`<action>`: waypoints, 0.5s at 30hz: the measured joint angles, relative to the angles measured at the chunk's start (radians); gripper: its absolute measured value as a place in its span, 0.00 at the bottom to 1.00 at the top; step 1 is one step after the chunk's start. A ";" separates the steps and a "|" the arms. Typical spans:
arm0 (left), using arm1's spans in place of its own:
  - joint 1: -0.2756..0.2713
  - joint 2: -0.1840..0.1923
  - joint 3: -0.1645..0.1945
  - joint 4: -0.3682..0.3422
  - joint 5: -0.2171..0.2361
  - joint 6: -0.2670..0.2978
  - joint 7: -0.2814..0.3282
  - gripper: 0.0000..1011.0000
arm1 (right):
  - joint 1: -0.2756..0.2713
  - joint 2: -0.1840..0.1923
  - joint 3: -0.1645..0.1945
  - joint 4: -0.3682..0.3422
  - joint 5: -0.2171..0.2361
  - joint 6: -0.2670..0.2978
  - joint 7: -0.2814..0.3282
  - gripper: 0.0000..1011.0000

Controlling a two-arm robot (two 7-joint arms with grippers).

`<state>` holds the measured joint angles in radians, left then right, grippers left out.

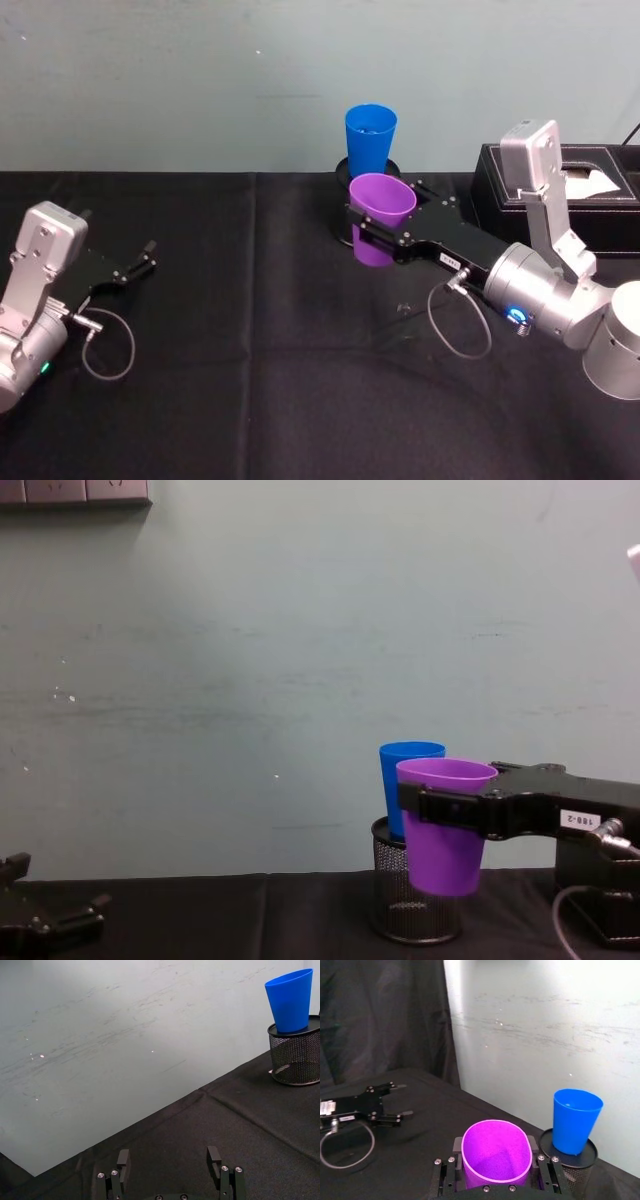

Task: Pick up one cup with a gripper and tap it against the other cup.

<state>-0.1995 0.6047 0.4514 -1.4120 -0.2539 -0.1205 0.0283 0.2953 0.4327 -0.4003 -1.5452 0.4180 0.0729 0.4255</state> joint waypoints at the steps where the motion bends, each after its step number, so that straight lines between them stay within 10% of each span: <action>1: 0.000 0.000 0.000 0.000 0.000 0.000 0.000 0.99 | 0.004 -0.003 0.001 0.010 0.001 -0.002 0.000 0.72; 15: 0.000 0.000 0.000 0.000 0.000 0.000 0.000 0.99 | 0.175 -0.085 -0.030 0.267 -0.026 -0.048 0.048 0.72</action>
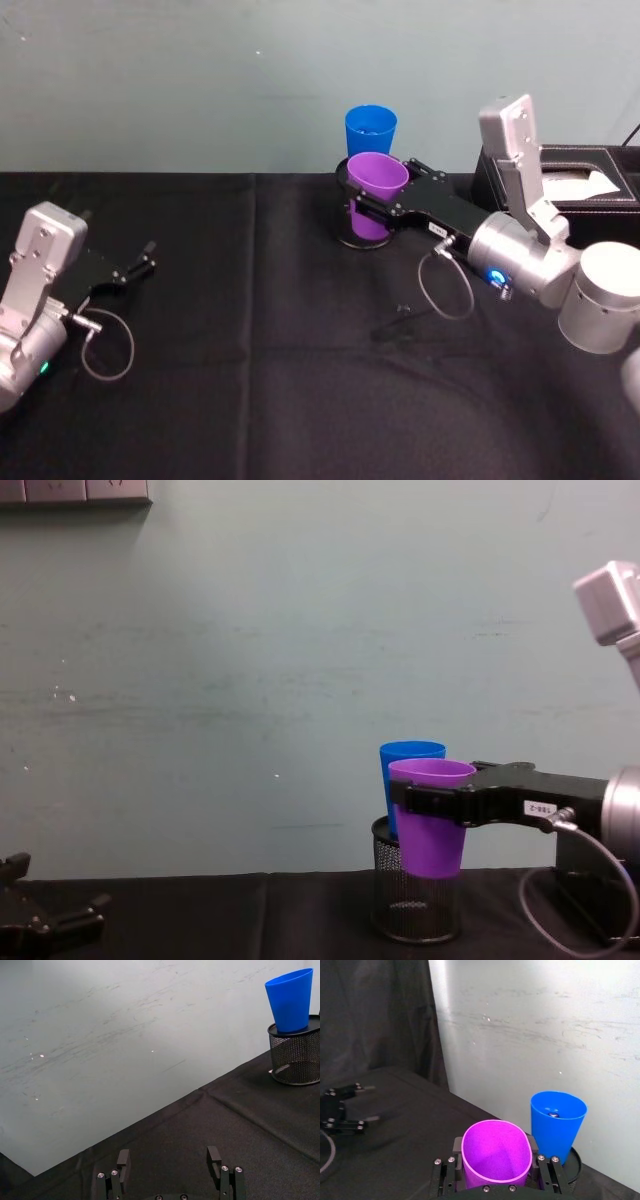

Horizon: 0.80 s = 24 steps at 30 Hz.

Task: Pick up one cup with a gripper and tap it against the other cup.

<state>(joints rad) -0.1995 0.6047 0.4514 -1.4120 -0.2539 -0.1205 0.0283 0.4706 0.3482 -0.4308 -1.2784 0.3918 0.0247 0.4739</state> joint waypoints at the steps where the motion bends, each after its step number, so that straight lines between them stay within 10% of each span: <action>1: 0.000 0.000 0.000 0.000 0.000 0.000 0.000 0.99 | 0.010 -0.005 -0.003 0.015 -0.004 -0.002 0.001 0.72; 24: 0.000 0.000 0.000 0.000 0.000 0.000 0.000 0.99 | 0.183 -0.100 0.002 0.271 -0.040 -0.049 0.036 0.72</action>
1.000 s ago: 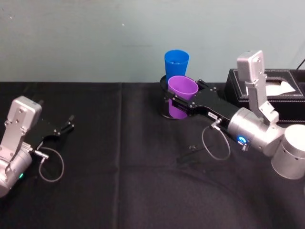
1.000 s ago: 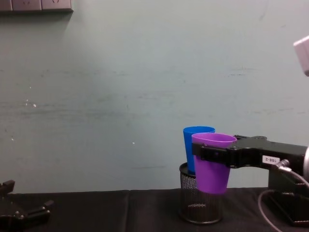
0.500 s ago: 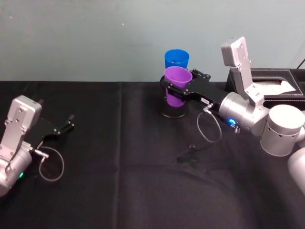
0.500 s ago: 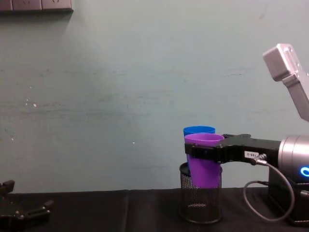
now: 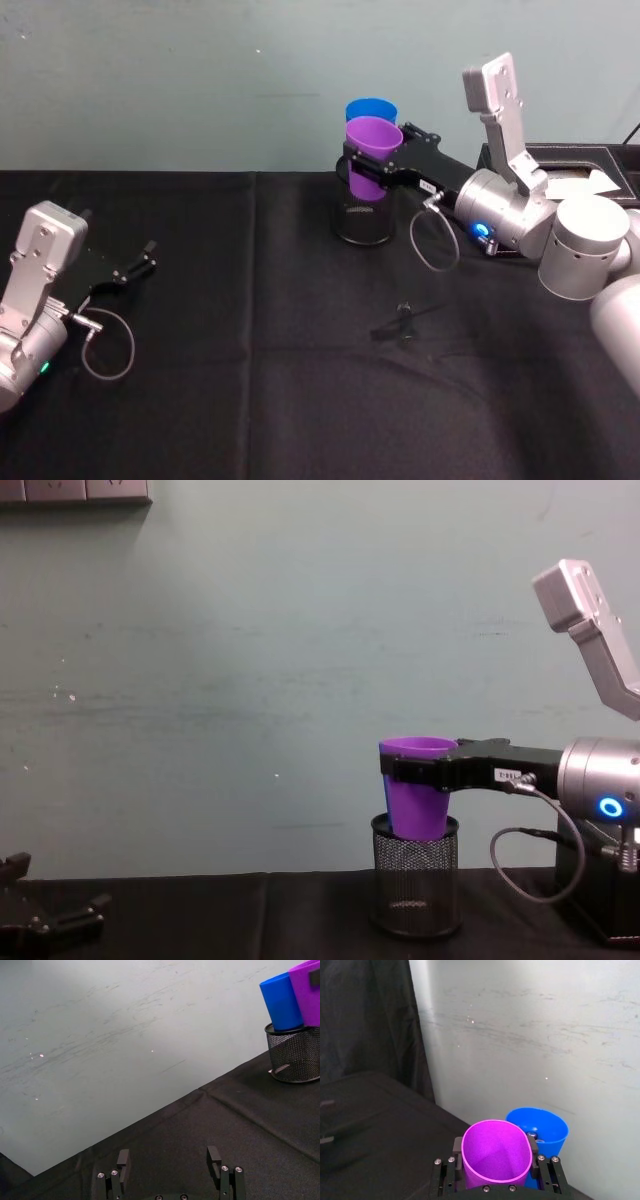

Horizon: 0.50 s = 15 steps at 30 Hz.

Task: Pick up one cup with a gripper and tap it against the other cup.

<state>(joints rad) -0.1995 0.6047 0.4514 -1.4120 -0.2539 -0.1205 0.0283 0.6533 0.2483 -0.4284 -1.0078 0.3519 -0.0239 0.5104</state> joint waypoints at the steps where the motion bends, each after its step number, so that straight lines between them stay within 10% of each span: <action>1: 0.000 0.000 0.000 0.000 0.000 0.000 0.000 0.99 | 0.009 -0.005 0.002 0.013 0.000 -0.004 0.001 0.72; 15: 0.000 0.000 0.000 0.000 0.000 0.000 0.000 0.99 | 0.052 -0.028 0.013 0.065 -0.006 -0.018 0.019 0.72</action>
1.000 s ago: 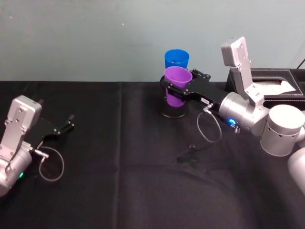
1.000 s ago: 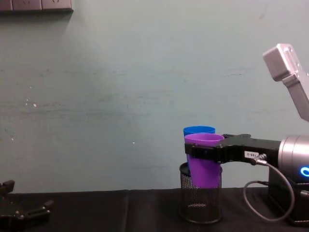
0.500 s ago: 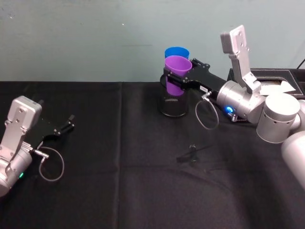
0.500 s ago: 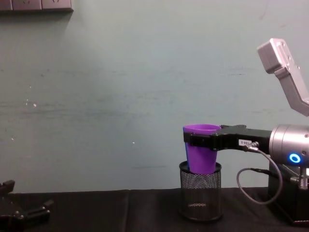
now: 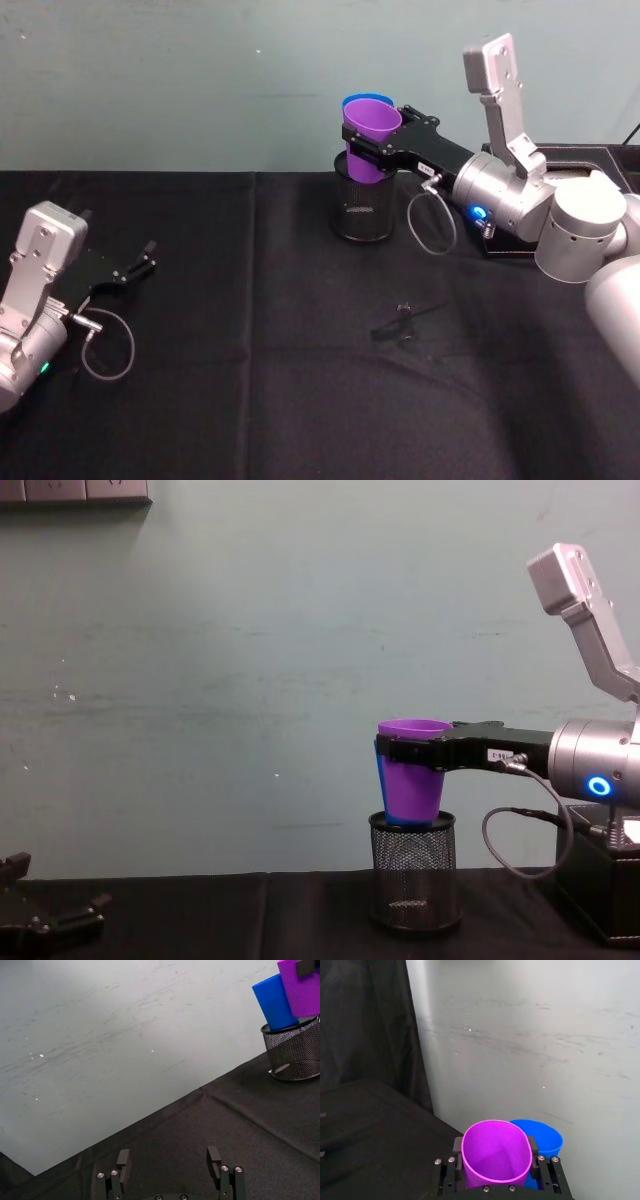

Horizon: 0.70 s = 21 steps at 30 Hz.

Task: Pick up one cup with a gripper and tap it against the other cup.

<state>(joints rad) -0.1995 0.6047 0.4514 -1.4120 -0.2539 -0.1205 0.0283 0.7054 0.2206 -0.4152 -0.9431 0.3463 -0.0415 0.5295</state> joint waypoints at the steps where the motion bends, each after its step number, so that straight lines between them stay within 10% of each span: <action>1: 0.000 0.000 0.000 0.000 0.000 0.000 0.000 0.99 | 0.000 0.000 0.000 0.000 0.000 0.001 0.001 0.72; 21: 0.000 0.000 0.000 0.000 0.000 0.000 0.000 0.99 | 0.000 0.000 -0.001 -0.001 0.001 0.002 0.001 0.72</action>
<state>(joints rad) -0.1996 0.6046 0.4514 -1.4120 -0.2539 -0.1205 0.0283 0.7054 0.2209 -0.4159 -0.9439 0.3477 -0.0400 0.5301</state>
